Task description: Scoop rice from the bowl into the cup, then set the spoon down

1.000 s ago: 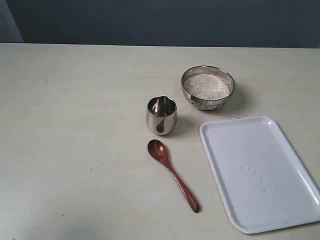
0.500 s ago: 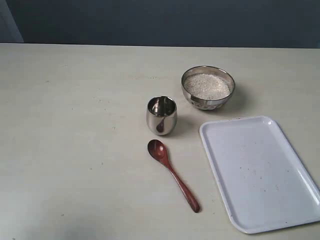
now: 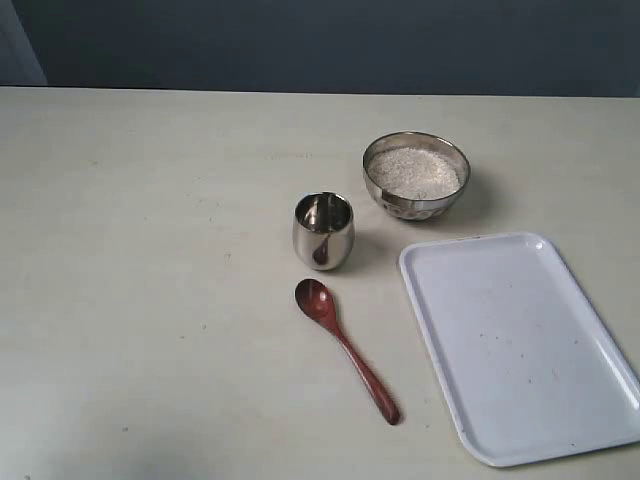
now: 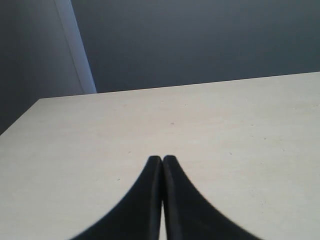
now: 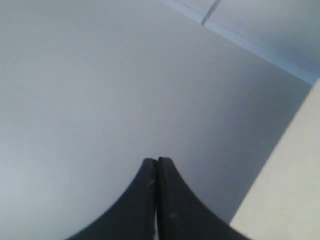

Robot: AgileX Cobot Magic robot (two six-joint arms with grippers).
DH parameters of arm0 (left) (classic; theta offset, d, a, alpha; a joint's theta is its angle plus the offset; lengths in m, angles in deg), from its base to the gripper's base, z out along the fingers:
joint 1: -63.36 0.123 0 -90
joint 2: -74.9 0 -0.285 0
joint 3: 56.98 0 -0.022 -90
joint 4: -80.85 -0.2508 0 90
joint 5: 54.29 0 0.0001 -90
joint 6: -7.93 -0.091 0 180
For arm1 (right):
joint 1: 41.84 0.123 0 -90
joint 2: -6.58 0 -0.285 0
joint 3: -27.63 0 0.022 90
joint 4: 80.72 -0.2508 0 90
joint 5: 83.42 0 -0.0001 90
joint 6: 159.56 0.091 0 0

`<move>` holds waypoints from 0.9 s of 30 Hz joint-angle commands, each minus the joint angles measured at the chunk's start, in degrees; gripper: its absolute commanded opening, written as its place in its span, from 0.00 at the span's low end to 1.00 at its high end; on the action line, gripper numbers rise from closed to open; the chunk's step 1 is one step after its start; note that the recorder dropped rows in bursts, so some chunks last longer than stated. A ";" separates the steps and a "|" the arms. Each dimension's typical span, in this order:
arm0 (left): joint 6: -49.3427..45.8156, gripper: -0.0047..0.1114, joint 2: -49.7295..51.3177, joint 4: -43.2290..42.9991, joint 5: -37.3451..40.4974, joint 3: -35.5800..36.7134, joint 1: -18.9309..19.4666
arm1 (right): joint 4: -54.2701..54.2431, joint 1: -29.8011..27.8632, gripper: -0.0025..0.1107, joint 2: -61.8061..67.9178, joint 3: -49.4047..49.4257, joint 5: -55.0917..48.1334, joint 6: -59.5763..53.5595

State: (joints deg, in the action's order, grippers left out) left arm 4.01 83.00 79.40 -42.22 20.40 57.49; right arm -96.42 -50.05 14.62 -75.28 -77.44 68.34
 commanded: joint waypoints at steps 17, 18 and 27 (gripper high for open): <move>0.16 0.04 -0.31 -0.14 -0.40 -0.16 0.01 | 22.11 7.56 0.01 9.88 -19.87 -16.96 -14.63; 0.16 0.04 -0.31 -0.14 -0.40 -0.16 0.01 | 21.42 9.35 0.01 14.65 -24.68 -20.94 -21.30; 0.16 0.04 -0.31 -0.14 -0.40 -0.16 0.01 | 1.65 20.29 0.01 54.07 -57.16 -56.68 -61.15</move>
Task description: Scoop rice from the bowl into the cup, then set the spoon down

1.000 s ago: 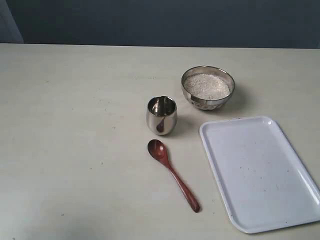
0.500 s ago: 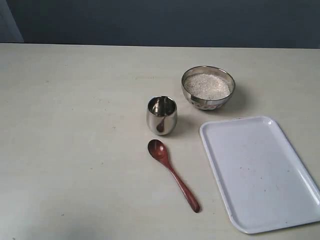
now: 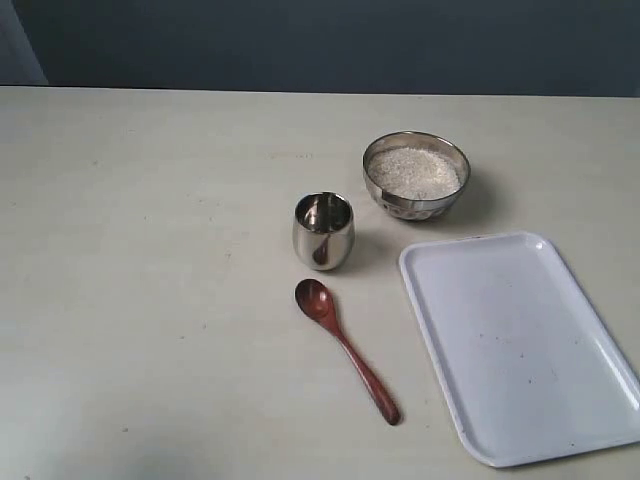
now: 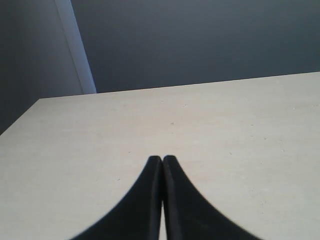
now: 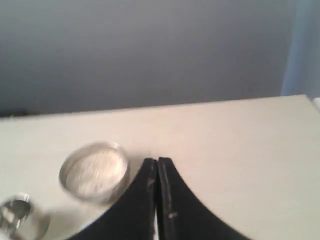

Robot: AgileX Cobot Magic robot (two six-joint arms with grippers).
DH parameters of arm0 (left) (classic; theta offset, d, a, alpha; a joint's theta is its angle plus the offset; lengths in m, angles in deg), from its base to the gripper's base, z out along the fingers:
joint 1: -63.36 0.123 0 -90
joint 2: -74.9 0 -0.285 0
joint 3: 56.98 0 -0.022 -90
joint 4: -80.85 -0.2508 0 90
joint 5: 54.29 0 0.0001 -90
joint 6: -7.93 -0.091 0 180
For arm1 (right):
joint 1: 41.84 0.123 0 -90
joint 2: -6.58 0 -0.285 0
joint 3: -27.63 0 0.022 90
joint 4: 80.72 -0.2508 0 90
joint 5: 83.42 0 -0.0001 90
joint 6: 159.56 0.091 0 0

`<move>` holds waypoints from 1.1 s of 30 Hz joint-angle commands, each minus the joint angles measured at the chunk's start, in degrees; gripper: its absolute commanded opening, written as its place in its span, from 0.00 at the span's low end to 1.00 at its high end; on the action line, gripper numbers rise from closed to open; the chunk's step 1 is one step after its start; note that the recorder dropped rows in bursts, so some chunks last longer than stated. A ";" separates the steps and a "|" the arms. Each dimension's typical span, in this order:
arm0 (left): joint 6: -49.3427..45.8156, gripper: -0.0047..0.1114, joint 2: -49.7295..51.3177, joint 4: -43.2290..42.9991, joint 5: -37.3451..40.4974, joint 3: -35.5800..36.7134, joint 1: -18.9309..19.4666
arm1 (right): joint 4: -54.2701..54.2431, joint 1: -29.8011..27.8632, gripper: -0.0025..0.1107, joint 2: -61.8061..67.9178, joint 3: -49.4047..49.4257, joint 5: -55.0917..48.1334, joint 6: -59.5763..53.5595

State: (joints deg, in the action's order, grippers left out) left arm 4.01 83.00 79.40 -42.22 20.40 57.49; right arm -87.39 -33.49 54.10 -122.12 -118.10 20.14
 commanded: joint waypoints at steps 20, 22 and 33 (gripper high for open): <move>0.16 0.04 -0.31 -0.14 -0.40 -0.16 0.01 | -4.78 31.00 0.11 58.18 -18.48 -25.71 -10.13; 0.16 0.04 -0.31 -0.14 -0.40 -0.16 0.01 | -6.16 32.92 0.24 59.41 -18.48 -26.07 -10.13; 0.16 0.04 -0.31 -0.14 -0.18 -0.16 0.01 | -8.32 40.56 0.42 61.15 -18.48 -18.80 -8.38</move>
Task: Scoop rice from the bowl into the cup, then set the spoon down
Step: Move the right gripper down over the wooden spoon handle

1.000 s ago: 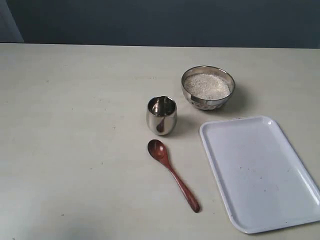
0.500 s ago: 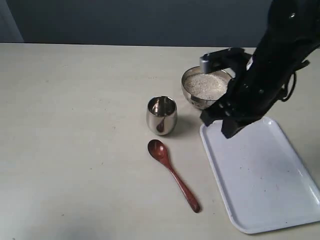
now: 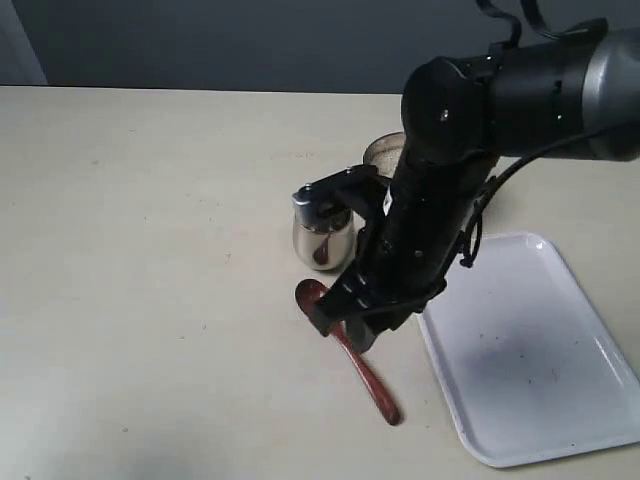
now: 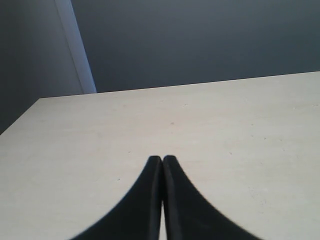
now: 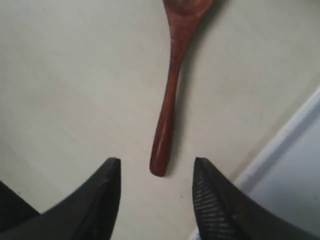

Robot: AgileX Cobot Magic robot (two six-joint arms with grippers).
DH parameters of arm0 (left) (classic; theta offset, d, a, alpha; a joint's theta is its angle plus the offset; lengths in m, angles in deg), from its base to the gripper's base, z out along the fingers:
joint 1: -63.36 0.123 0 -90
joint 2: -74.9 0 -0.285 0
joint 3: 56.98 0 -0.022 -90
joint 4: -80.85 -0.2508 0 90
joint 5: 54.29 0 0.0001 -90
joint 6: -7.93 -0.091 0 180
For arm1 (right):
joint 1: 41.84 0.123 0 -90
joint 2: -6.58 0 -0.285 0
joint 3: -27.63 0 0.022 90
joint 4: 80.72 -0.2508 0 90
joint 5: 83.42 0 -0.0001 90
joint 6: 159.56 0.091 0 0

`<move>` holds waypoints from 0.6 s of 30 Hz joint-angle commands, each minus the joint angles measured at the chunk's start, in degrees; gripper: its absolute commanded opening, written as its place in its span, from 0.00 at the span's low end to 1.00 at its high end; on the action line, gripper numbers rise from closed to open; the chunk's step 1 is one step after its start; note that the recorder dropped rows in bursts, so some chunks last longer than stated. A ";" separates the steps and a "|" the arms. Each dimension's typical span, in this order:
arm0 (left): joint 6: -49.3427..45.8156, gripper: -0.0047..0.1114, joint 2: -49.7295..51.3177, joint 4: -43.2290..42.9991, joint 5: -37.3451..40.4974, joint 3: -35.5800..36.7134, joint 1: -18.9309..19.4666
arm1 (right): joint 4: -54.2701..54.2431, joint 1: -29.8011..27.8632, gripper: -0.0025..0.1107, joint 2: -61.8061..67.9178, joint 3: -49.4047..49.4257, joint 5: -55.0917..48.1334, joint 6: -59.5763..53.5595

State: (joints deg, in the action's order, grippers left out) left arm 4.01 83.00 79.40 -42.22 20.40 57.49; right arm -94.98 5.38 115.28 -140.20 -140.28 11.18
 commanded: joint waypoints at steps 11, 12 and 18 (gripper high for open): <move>0.16 0.04 -0.31 -0.14 -0.18 -0.16 0.01 | 1.11 5.96 0.42 6.53 -0.27 2.54 2.89; 0.16 0.04 -0.31 -0.14 -0.18 -0.16 0.01 | 2.51 6.06 0.42 6.81 -0.27 2.02 3.82; 0.16 0.04 -0.31 -0.14 -0.18 -0.16 0.01 | 7.49 6.06 0.42 7.68 -0.27 1.13 8.08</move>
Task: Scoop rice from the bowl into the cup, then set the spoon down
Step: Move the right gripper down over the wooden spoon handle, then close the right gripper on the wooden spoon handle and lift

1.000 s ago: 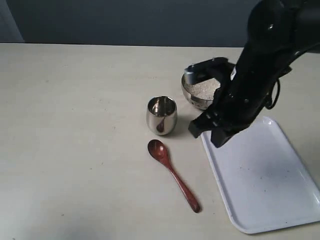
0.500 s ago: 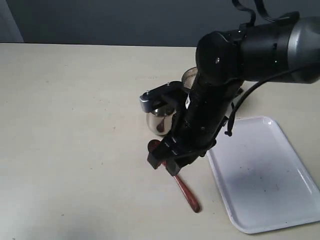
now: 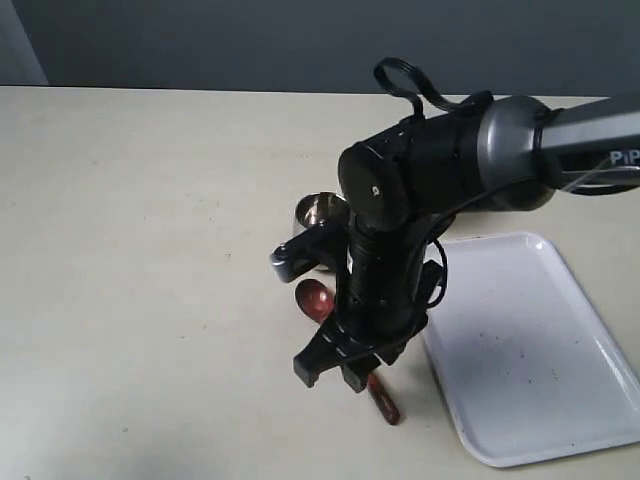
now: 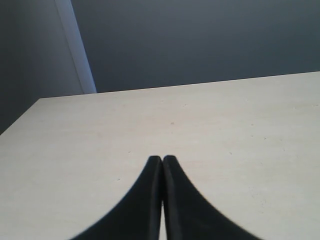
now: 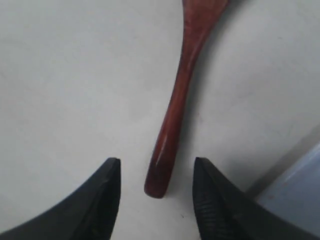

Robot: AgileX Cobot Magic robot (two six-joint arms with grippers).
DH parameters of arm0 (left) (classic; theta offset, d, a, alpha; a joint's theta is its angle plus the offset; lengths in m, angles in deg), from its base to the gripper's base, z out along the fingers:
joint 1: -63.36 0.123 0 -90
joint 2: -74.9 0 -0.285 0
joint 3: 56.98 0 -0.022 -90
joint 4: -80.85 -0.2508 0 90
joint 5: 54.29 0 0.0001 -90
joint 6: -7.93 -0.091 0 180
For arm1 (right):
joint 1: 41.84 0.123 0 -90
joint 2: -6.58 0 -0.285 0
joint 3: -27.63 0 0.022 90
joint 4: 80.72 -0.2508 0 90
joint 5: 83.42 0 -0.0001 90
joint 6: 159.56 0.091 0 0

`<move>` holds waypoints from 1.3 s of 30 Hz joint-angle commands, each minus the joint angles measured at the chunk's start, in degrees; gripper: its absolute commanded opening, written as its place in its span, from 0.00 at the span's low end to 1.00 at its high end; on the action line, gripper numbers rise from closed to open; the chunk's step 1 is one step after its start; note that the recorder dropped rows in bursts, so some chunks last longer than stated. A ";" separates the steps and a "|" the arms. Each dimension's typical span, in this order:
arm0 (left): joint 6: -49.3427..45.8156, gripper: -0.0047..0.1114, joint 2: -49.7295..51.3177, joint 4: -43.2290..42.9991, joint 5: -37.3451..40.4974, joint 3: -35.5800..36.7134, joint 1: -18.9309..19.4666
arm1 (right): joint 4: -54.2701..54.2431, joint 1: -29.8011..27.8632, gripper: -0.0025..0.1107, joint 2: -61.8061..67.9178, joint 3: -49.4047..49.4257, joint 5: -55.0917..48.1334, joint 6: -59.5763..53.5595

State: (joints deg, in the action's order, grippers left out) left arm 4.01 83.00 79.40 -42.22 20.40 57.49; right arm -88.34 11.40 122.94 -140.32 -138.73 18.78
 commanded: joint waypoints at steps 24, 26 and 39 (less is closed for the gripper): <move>0.16 0.04 -0.31 -0.14 -0.48 -0.16 0.01 | 0.93 0.05 0.42 5.24 -0.15 -0.66 0.37; 0.16 0.04 -0.31 -0.14 -0.48 -0.16 0.01 | 0.93 0.05 0.42 5.24 -0.15 -0.66 0.37; 0.16 0.04 -0.31 -0.14 -0.48 -0.16 0.01 | 0.48 0.05 0.42 6.33 -0.15 -0.55 0.37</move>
State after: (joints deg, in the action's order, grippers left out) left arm 4.01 83.00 79.40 -42.22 20.40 57.49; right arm -87.74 11.40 128.76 -140.42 -139.28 19.24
